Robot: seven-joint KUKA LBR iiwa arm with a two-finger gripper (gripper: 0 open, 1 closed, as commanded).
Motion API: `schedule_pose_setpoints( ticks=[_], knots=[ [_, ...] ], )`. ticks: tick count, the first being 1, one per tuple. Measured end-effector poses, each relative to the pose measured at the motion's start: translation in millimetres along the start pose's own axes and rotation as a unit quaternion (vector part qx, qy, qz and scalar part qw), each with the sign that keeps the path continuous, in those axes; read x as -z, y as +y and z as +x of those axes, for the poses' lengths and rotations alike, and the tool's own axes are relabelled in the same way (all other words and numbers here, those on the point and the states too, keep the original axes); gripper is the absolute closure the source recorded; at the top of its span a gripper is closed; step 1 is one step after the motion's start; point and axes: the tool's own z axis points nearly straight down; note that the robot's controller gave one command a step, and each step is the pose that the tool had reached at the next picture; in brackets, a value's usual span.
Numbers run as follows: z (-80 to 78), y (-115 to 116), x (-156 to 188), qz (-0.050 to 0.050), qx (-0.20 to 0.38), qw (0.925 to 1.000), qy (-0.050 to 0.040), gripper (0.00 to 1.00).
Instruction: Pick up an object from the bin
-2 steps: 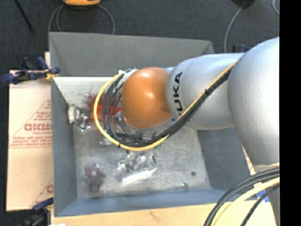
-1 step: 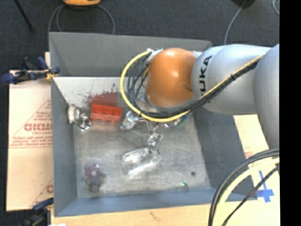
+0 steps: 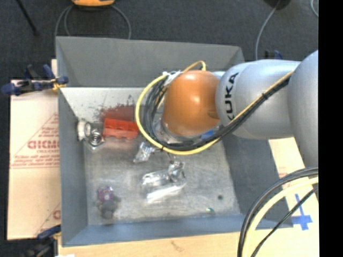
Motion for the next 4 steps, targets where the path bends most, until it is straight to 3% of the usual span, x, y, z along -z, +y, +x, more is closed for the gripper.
schedule_pose_setpoints(
  ticks=[1,2,3,4],
  knots=[
    [20.0,10.8,-6.5,0.001,0.038,0.9993,0.0016,0.00],
    [22.7,8.5,-5.2,0.003,0.036,0.9993,0.0031,1.00],
    [23.3,6.9,3.5,-0.001,0.033,0.9994,0.0044,1.00],
    [23.5,5.2,40.5,0.000,0.030,0.9995,0.0040,1.00]
  ],
)
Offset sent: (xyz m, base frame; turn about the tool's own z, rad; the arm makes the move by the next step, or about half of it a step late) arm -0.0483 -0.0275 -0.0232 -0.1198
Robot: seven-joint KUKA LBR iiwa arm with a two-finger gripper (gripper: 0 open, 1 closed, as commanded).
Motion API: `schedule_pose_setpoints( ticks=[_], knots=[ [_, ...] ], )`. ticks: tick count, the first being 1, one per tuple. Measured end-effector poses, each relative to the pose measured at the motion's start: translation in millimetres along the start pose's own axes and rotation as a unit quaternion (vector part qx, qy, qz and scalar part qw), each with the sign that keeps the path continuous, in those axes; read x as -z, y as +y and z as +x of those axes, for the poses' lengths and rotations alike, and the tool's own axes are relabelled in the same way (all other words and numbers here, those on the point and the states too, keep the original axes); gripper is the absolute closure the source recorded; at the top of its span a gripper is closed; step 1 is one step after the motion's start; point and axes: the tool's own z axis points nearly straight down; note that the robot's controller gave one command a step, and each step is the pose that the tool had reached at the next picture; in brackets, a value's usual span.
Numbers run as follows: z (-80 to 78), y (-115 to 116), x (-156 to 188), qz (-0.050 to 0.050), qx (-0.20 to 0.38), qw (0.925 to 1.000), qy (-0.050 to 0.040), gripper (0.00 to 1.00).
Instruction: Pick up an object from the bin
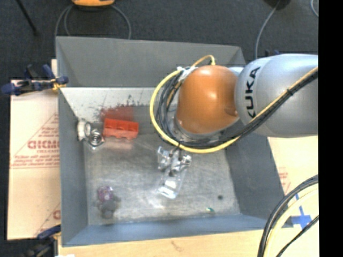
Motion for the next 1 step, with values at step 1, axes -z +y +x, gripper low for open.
schedule_pose_setpoints(
  ticks=[1],
  knots=[
    [0.7,-1.4,10.9,0.000,-0.004,1.0000,0.0003,1.00]
  ],
)
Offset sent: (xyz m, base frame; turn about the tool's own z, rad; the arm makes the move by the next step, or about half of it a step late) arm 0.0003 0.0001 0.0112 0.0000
